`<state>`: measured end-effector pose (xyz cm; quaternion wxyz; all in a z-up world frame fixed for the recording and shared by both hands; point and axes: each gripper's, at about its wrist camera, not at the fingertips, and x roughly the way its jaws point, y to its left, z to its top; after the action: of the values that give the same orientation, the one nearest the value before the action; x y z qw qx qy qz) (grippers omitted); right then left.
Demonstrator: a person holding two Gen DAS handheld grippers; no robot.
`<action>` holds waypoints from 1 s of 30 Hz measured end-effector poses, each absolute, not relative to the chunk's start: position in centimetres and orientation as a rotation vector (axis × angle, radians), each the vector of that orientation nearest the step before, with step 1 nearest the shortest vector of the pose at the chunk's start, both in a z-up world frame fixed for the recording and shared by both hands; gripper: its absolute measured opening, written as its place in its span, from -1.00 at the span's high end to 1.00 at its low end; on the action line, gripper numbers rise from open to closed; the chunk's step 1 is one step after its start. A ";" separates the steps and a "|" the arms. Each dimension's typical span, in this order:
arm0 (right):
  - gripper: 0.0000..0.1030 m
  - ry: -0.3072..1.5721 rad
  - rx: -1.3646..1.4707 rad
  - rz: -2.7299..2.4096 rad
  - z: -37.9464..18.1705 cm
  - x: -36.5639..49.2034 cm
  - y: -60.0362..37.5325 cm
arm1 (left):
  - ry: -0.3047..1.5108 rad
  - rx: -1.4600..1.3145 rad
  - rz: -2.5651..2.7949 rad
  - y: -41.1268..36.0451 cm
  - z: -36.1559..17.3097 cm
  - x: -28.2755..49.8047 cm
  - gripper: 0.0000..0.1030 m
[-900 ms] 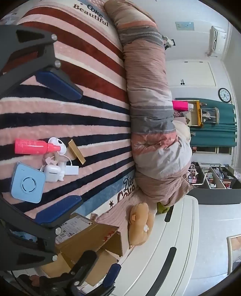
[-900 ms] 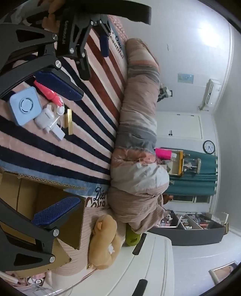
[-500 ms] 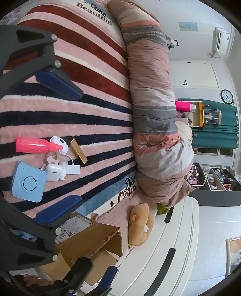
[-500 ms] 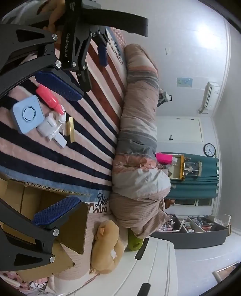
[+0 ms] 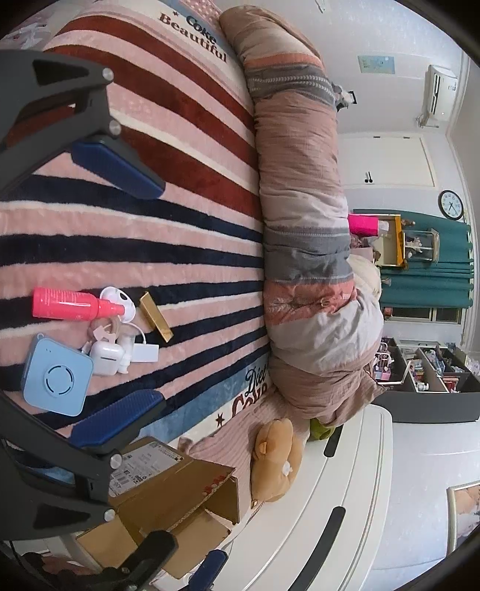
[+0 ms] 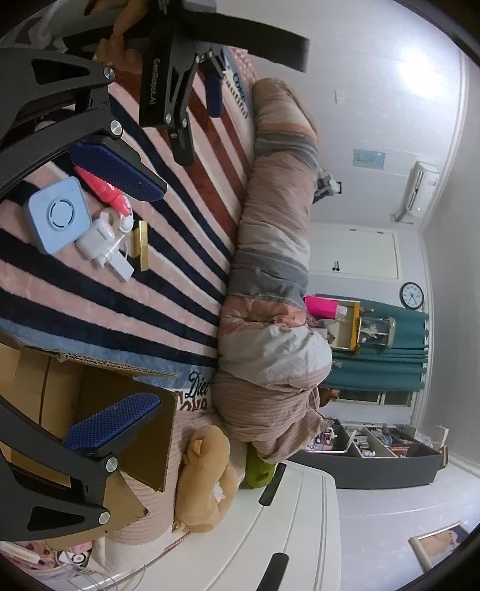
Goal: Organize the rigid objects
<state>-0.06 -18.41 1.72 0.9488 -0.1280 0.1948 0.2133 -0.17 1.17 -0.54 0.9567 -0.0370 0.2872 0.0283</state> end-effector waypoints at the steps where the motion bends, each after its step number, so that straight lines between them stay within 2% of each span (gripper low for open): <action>1: -1.00 0.397 -0.259 0.439 1.8 -0.1 -18.4 | 0.583 -0.077 0.058 1.3 -0.5 -0.2 -0.99; 30: -1.00 0.380 -0.257 0.427 1.6 0.0 -18.6 | 0.582 -0.083 0.051 1.8 -0.2 -0.7 -0.99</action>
<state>-0.01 -18.60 1.58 0.9513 -0.1265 0.1871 0.2099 -0.69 1.81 -0.25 0.9567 -0.0408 0.2870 0.0251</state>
